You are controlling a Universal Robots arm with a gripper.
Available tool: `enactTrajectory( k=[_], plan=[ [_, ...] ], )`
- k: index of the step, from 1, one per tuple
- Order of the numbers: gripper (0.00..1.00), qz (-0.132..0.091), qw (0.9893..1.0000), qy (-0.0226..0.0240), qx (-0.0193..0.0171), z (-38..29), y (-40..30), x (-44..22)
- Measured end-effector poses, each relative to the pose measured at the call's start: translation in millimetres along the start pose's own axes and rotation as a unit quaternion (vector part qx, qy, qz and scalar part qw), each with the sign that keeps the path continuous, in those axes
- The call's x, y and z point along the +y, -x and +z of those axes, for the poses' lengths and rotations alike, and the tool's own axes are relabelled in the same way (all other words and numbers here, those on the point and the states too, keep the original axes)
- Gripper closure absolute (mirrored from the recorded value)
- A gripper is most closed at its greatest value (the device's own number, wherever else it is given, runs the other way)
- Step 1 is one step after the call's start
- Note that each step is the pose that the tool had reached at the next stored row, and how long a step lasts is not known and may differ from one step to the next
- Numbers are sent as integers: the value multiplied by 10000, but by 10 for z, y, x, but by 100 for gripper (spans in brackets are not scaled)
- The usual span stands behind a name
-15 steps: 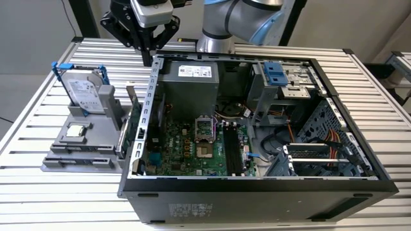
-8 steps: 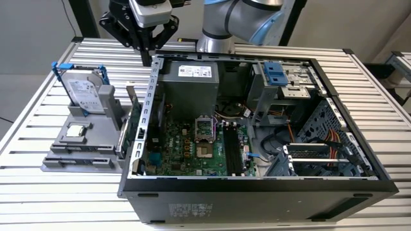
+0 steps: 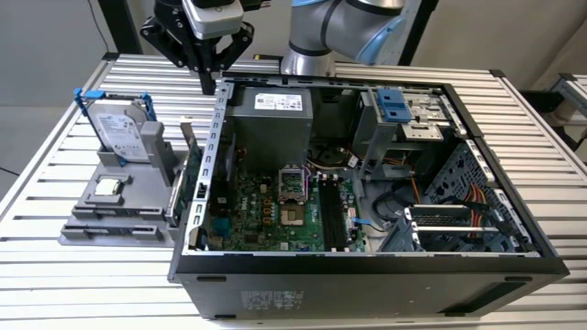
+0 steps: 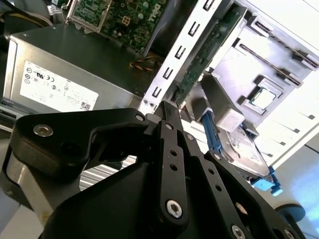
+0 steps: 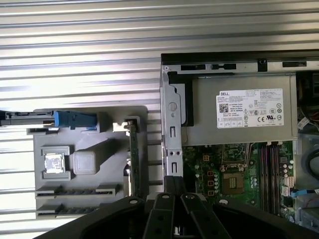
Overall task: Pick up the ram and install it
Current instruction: 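Reach for the ram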
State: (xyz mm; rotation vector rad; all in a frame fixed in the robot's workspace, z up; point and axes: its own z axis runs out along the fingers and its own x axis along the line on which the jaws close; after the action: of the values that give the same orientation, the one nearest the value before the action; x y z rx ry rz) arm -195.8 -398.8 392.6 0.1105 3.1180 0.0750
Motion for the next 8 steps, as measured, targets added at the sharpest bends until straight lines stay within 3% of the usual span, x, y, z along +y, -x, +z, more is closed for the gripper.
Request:
enactTrajectory(
  k=[8],
  plan=[
    [100,0,10000,0,0,-1,-54,-4]
  ],
)
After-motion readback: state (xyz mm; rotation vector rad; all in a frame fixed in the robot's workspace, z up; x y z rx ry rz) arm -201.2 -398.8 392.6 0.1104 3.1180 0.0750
